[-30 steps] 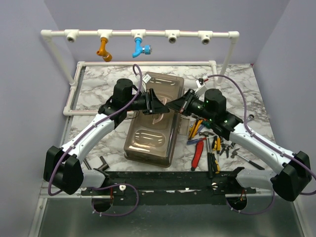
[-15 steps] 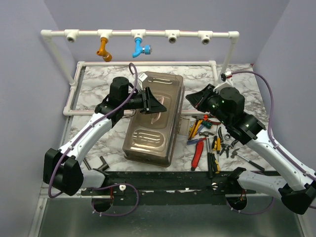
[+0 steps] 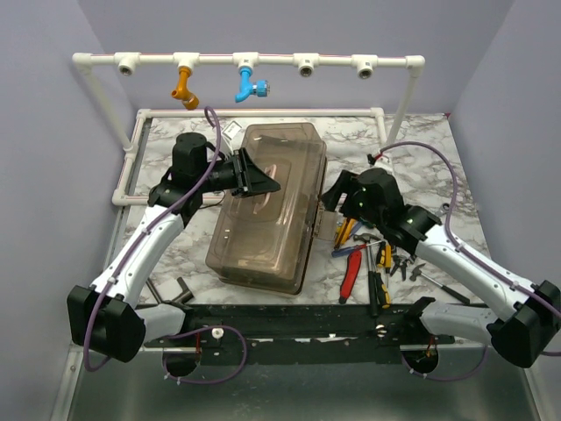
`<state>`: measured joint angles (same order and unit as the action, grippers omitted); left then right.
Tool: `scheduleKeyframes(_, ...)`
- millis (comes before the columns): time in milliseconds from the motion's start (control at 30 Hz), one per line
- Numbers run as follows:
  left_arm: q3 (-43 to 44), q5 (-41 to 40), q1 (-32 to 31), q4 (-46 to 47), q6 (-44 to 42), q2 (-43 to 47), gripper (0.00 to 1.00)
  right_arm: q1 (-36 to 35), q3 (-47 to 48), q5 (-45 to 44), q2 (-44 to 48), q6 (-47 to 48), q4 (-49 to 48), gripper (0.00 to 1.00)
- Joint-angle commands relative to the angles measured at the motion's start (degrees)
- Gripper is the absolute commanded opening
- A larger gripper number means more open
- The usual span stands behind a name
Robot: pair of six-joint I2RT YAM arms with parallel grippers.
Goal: Pack the tool kit
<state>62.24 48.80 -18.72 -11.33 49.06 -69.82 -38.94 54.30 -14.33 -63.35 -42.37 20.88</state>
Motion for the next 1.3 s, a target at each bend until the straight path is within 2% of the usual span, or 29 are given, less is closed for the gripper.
scheduleKeyframes(0, 2.3, 3.9, 1.5, 3.1, -2.6, 3.4, 0.2, -0.2, -0.3, -2.4, -4.6, 1.4, -1.2, 0.76)
scheduleKeyframes(433, -4.1, 4.6, 1.9, 4.0, -1.1, 9.2, 0.2, 0.0, 9.3, -9.4, -21.9, 5.9, -6.1, 0.74)
scheduleKeyframes(567, -5.2, 4.0, 1.9, 1.5, -2.3, 12.0, 0.2, 0.5, 10.8, -9.6, -26.0, 6.1, -6.5, 0.68)
scheduleKeyframes(767, -5.0, 4.1, 3.6, 0.6, -1.7, 14.9, 0.2, 1.3, 8.9, -4.9, -28.9, 5.8, -9.2, 0.59)
scheduleKeyframes(967, -3.8, 5.9, 9.2, -0.3, -1.3, 16.5, 0.2, 3.2, 8.5, -2.9, -28.9, 6.1, -9.4, 0.36)
scheduleKeyframes(1100, -2.6, 8.9, 16.0, -2.8, -2.7, 17.0, 0.2, 4.7, 9.9, -3.2, -28.5, 8.1, -7.9, 0.12)
scheduleKeyframes(1167, -2.6, 10.0, 18.1, -3.3, -2.8, 17.2, 0.2, 5.6, 11.3, -2.9, -28.9, 8.9, -6.6, 0.05)
scheduleKeyframes(1267, -2.7, 11.4, 21.7, -4.0, -3.1, 17.4, 0.2, 8.0, 13.0, -1.1, -29.9, 10.0, -5.1, 0.01)
